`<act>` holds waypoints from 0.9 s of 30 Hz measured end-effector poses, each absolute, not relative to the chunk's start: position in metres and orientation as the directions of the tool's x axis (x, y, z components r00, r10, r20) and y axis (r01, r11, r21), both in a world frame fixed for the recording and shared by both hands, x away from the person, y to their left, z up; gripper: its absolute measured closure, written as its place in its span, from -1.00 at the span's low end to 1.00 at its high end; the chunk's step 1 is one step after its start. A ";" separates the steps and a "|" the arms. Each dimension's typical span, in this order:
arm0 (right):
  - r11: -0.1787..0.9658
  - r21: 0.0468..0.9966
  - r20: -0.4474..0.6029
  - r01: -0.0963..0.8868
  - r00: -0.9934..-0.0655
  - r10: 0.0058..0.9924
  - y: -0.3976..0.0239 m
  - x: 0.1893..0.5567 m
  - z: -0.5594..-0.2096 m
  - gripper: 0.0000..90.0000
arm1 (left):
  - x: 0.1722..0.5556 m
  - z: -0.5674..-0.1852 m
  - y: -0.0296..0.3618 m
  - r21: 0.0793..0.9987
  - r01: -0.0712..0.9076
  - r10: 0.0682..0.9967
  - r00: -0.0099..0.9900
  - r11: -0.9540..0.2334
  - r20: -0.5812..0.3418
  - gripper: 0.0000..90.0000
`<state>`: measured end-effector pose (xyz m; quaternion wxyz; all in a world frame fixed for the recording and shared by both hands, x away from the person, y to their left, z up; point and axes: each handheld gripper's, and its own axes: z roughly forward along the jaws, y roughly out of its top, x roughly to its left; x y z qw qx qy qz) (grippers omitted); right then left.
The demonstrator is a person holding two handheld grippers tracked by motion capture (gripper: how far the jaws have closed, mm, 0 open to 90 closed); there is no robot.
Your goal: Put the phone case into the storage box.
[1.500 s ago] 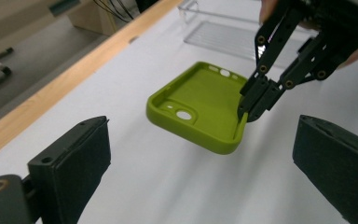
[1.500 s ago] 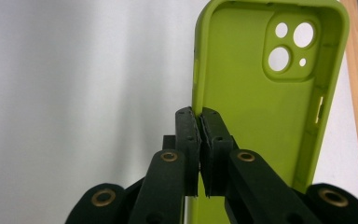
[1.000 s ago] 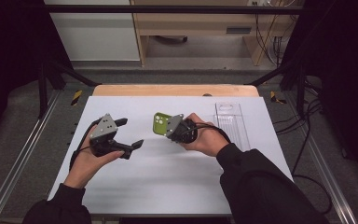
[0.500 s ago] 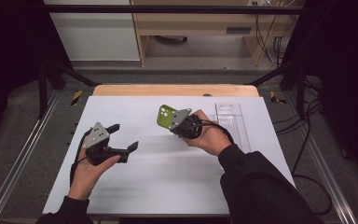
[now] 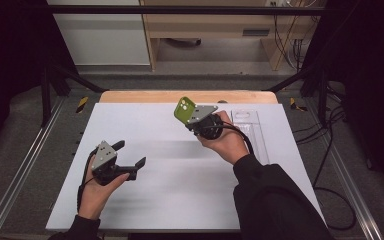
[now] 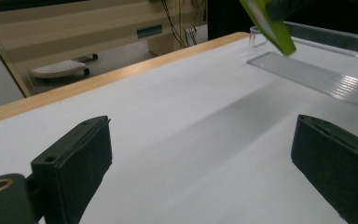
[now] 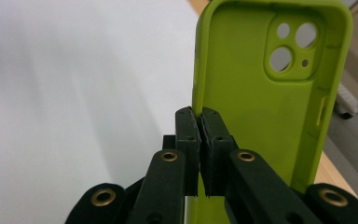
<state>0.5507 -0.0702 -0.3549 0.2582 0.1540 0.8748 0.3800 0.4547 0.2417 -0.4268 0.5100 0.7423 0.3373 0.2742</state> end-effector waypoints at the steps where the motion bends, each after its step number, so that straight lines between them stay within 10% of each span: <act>1: 0.649 0.757 -0.332 0.075 -0.812 0.481 -0.072 0.551 -0.353 0.94 | 0.454 -0.429 0.241 0.941 0.225 0.780 0.623 -0.254 0.061 -0.90; 27: 0.350 0.930 -0.221 0.110 -0.592 0.775 -0.129 0.543 -0.320 0.95 | 0.442 -0.452 0.278 0.962 0.254 0.887 0.461 -0.103 -0.027 -0.93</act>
